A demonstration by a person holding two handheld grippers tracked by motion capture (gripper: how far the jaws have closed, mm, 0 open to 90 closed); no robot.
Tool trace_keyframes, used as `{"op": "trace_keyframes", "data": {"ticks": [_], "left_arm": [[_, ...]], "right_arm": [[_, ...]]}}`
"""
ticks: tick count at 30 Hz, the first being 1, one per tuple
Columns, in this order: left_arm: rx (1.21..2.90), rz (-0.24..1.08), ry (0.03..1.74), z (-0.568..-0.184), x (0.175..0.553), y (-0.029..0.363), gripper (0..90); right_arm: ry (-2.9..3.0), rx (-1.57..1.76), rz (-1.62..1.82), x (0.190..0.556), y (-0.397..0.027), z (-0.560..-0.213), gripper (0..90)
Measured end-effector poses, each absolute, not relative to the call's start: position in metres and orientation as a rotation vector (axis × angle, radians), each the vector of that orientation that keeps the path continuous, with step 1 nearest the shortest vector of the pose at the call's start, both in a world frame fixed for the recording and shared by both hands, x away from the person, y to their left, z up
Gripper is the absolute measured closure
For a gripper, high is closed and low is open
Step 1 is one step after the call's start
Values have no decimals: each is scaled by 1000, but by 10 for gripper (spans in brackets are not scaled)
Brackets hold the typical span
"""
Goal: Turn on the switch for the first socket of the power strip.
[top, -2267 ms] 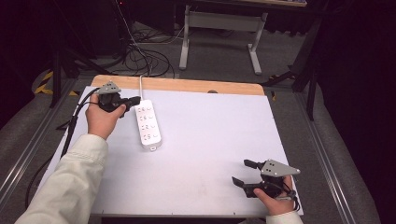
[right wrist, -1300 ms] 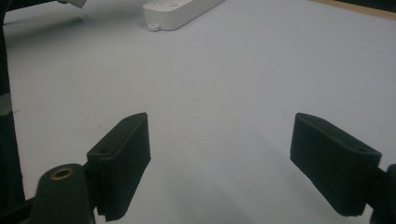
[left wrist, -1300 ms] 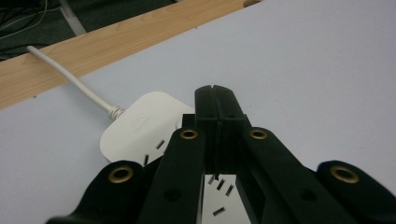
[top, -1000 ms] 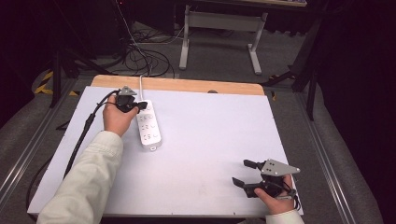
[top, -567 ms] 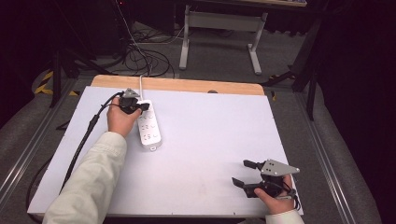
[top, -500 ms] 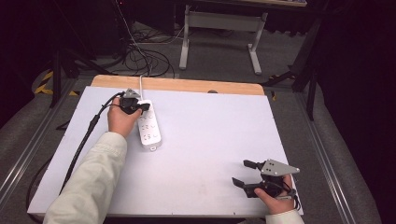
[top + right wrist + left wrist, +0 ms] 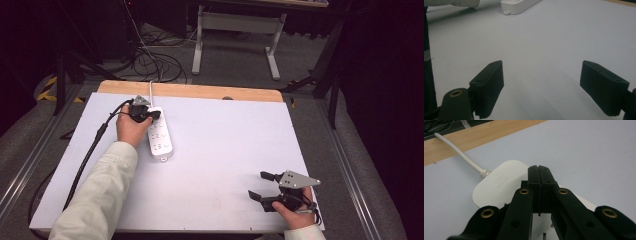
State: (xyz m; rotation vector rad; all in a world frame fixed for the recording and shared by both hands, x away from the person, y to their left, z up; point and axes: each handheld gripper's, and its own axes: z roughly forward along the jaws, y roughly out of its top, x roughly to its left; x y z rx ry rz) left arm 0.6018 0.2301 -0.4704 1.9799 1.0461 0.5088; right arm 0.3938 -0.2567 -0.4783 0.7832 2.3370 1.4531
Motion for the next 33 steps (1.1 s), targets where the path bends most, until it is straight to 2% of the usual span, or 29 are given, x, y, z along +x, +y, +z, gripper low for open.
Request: {"op": "trace_keyframes", "data": {"ticks": [15, 33], "left_arm": [[1954, 476, 1058, -472, 602, 232, 898], [1949, 512, 1079, -474, 602, 229, 900]], "right_arm": [[2336, 776, 1460, 393, -257, -478, 199], [2333, 775, 1467, 393, -258, -478, 199]]}}
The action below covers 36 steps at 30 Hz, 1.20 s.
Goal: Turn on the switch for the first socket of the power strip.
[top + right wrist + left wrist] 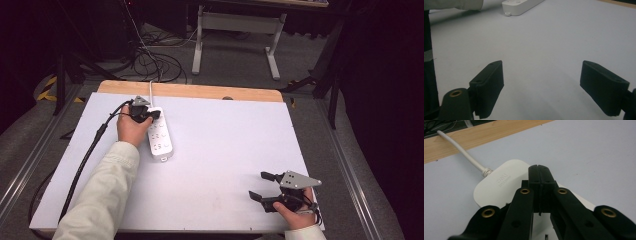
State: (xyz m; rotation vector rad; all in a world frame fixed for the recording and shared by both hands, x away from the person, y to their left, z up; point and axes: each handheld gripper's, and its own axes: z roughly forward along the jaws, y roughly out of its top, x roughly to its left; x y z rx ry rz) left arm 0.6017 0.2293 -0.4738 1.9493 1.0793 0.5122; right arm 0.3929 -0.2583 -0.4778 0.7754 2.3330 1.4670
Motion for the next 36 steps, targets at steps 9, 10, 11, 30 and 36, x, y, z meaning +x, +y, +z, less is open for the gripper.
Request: {"op": "trace_keyframes", "data": {"ticks": [9, 10, 11, 30, 36], "left_arm": [[1956, 536, 1084, -474, 600, 226, 900], [1954, 536, 1090, -474, 600, 226, 900], [1954, 535, 1090, -475, 600, 227, 900], [1982, 598, 1122, -473, 597, 217, 900], [1987, 601, 1128, -473, 597, 216, 900]], "right_arm": [[2332, 775, 1474, 392, -259, -478, 198], [2331, 775, 1475, 392, -259, -478, 198], [2331, 775, 1475, 392, -259, -477, 198], [2328, 781, 1483, 390, -259, -477, 196], [2326, 782, 1484, 390, -259, -477, 196]]}}
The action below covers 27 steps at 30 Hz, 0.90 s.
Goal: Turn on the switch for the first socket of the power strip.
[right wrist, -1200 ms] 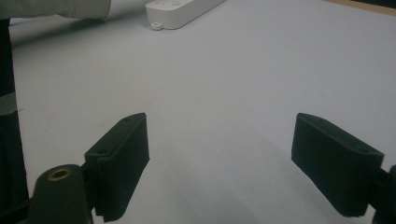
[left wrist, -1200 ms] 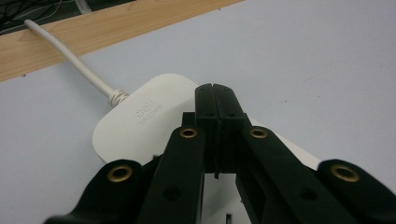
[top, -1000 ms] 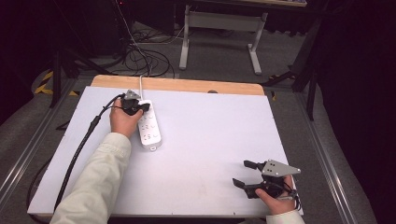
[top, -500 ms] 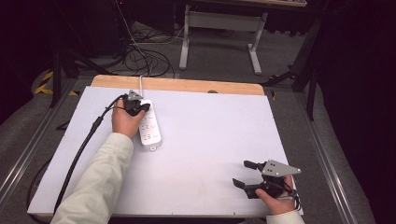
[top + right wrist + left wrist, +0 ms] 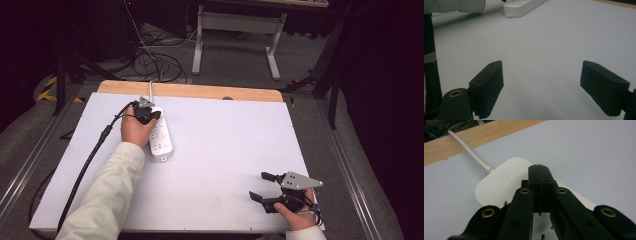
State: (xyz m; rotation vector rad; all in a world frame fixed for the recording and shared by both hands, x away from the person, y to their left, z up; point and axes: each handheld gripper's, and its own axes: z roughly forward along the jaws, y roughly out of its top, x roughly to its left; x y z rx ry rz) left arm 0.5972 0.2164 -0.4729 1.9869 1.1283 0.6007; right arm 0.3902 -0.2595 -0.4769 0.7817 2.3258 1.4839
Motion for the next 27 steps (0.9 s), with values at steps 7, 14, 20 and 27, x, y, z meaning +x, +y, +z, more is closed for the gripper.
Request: {"op": "trace_keyframes", "data": {"ticks": [7, 14, 20, 27], "left_arm": [[1972, 578, 1138, -473, 598, 218, 900], [1947, 532, 1109, -472, 598, 224, 898], [1966, 546, 1129, -457, 589, 228, 822], [1993, 543, 1080, -441, 570, 223, 707]], "right_arm": [[2329, 783, 1481, 390, -259, -477, 196], [2320, 783, 1492, 390, -260, -476, 195], [2322, 776, 1493, 392, -259, -476, 194], [2322, 762, 1503, 396, -256, -475, 193]]}}
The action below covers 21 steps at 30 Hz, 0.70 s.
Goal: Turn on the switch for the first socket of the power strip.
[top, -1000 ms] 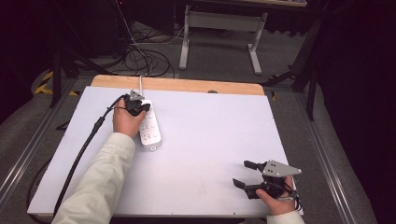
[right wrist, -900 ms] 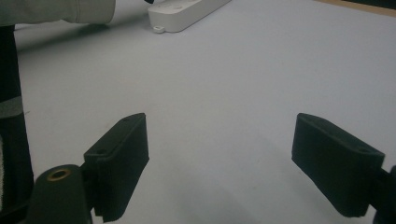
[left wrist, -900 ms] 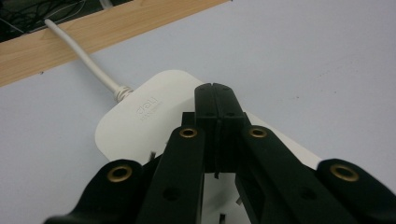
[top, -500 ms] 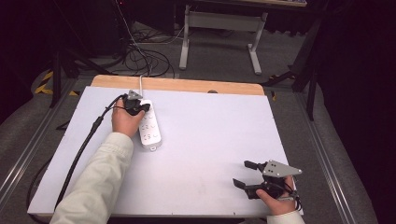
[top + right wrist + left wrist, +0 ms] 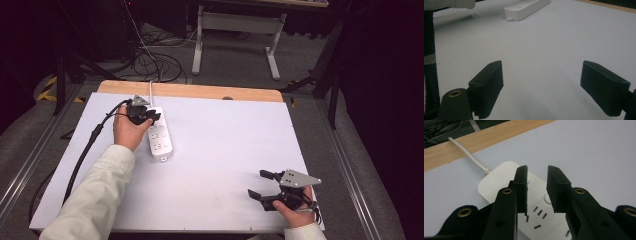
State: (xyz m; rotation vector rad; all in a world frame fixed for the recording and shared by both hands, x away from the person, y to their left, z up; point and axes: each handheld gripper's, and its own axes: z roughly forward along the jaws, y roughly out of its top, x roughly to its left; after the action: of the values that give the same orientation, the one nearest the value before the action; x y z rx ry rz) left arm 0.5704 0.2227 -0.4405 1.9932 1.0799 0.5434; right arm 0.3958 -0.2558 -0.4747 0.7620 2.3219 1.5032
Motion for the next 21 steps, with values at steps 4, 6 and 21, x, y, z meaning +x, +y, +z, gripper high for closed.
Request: {"op": "trace_keyframes", "data": {"ticks": [4, 6, 21], "left_arm": [[1945, 529, 1076, -432, 558, 225, 656], [1922, 521, 1074, -427, 551, 228, 643], [1894, 496, 972, -407, 490, 240, 542]], "right_arm": [[2320, 759, 1503, 397, -255, -474, 192], [2322, 755, 1506, 398, -254, -474, 192], [2318, 750, 1506, 397, -253, -473, 192]]}}
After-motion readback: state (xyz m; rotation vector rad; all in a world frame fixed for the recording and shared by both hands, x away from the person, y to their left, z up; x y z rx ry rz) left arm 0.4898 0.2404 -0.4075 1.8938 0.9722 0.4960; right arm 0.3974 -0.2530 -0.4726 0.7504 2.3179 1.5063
